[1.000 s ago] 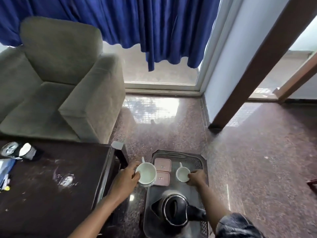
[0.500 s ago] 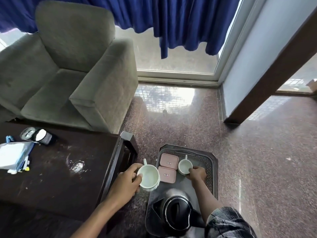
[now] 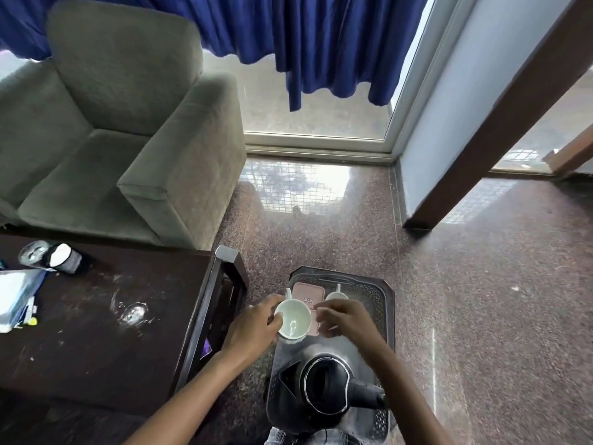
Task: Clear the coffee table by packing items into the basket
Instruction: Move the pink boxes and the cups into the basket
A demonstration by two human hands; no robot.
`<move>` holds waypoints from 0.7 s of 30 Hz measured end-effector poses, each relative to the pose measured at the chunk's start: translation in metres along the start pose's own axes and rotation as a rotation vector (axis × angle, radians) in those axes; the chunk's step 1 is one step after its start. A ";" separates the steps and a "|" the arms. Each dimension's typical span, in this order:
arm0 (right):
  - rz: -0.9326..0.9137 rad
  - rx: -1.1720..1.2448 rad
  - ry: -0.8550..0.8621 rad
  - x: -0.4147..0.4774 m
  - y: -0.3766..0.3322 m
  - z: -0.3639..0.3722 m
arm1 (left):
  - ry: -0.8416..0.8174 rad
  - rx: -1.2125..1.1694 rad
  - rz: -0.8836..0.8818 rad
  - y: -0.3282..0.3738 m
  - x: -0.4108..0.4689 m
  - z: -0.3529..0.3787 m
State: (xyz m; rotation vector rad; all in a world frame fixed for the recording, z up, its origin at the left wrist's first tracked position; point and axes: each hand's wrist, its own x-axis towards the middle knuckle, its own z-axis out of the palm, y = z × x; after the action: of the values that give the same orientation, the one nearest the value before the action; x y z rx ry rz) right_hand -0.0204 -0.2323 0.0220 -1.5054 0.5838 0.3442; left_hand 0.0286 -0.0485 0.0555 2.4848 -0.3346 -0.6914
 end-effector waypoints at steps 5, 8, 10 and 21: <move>-0.015 -0.008 0.193 -0.012 0.002 0.017 | 0.017 0.149 0.059 0.020 0.009 0.005; -0.026 -0.028 0.264 -0.012 0.006 0.010 | -0.012 0.161 0.102 0.031 0.011 0.010; -0.040 -0.086 0.327 -0.012 0.010 -0.001 | -0.055 0.114 0.130 0.039 0.011 0.014; 0.144 -0.263 0.728 0.033 0.067 -0.088 | -0.072 -0.075 0.034 0.031 0.013 0.002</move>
State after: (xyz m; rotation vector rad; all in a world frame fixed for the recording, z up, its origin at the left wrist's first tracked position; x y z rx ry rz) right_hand -0.0432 -0.3202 -0.0490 -1.8441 1.2632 -0.0385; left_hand 0.0357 -0.0800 0.0664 2.3826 -0.3697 -0.7675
